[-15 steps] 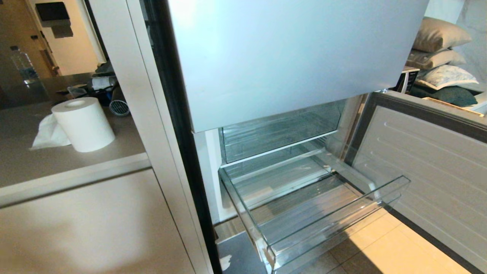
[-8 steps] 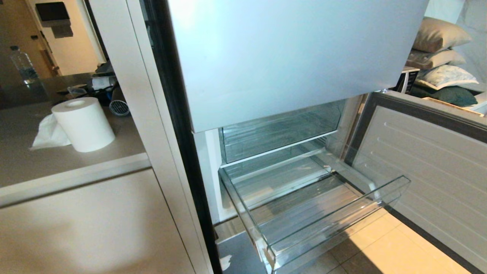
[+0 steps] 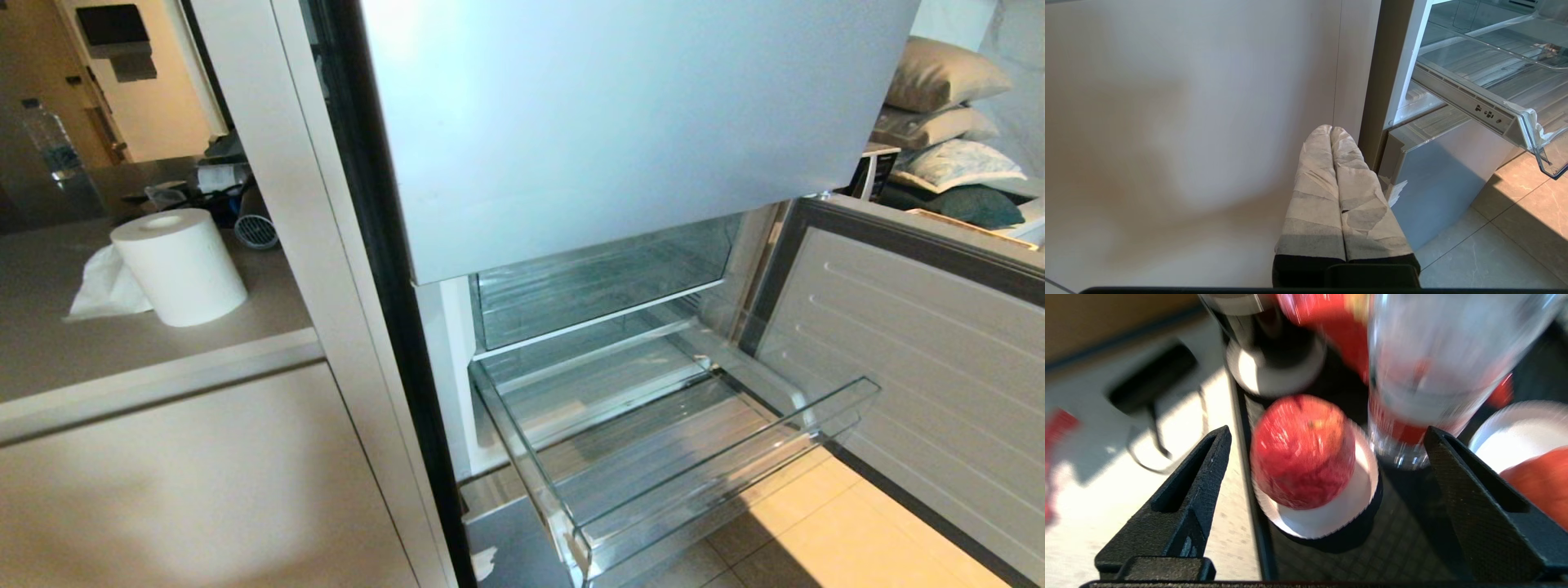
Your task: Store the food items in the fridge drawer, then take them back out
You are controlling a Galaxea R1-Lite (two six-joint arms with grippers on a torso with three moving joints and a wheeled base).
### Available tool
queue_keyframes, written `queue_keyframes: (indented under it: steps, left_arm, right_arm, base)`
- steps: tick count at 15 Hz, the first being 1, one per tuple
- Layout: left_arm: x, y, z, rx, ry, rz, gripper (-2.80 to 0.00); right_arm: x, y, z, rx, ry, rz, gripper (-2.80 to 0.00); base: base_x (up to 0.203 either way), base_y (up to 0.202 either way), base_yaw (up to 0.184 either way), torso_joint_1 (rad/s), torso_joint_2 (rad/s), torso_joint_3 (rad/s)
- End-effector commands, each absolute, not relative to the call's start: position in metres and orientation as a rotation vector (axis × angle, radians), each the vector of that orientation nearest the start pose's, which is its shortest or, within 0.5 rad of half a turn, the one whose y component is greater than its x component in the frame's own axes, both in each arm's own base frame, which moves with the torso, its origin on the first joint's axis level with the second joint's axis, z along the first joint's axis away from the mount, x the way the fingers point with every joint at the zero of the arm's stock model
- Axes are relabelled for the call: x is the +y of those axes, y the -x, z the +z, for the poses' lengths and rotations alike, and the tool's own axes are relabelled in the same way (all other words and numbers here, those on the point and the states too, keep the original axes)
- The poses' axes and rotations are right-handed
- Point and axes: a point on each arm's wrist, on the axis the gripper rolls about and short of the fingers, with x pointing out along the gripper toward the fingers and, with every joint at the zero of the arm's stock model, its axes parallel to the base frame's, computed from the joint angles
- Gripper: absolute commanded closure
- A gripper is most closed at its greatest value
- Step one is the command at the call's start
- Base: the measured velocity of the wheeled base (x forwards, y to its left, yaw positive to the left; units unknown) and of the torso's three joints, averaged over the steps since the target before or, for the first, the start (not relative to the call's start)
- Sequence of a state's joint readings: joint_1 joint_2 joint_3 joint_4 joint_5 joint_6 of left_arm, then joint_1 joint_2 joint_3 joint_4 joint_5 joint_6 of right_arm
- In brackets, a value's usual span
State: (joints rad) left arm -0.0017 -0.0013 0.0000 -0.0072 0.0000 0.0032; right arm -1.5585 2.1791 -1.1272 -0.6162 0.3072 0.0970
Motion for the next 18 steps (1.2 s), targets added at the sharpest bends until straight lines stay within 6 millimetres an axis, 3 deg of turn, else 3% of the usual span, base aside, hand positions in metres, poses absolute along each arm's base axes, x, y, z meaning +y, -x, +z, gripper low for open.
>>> queue_keyframes:
  steps: [1,3,4,8,10,12,15,18]
  left_arm:
    - [0.000,0.023,0.076,-0.008,-0.003,-0.002,0.00]
    - [0.000,0.023,0.076,-0.008,-0.003,-0.002,0.00]
    - [0.000,0.023,0.076,-0.008,-0.003,-0.002,0.00]
    - [0.000,0.023,0.076,-0.008,-0.003,-0.002,0.00]
    - [0.000,0.023,0.076,-0.008,-0.003,-0.002,0.00]
    - [0.000,0.023,0.076,-0.008,-0.003,-0.002,0.00]
    - [0.000,0.023,0.076,-0.008,-0.003,-0.002,0.00]
    - [0.000,0.023,0.076,-0.008,-0.003,-0.002,0.00]
  right_arm:
    - [-0.400,-0.011,0.140,0.130,-0.361,-1.252,-2.80]
    - [-0.384,-0.010,0.178,0.044,-0.315,-1.262,-2.80]
    - [-0.372,-0.009,0.199,-0.007,-0.285,-1.267,0.00]
    - [-0.309,0.005,0.287,-0.261,-0.176,-1.300,0.00]
    - [-0.265,0.008,0.331,-0.408,-0.091,-1.309,0.00]
    - [-0.212,-0.003,0.366,-0.524,-0.010,-1.234,0.00]
    - [-0.151,-0.046,0.380,-0.576,-0.008,-0.942,0.00]
    - [-0.090,-0.084,0.370,-0.523,-0.081,-0.552,0.00]
  base:
    - [0.000,0.000,0.000,0.000,0.00,0.000]
    - [0.000,0.000,0.000,0.000,0.00,0.000]
    - [0.000,0.000,0.000,0.000,0.00,0.000]
    - [0.000,0.000,0.000,0.000,0.00,0.000]
    - [0.000,0.000,0.000,0.000,0.00,0.000]
    - [0.000,0.000,0.000,0.000,0.00,0.000]
    - [0.000,0.000,0.000,0.000,0.00,0.000]
    - [0.000,0.000,0.000,0.000,0.00,0.000]
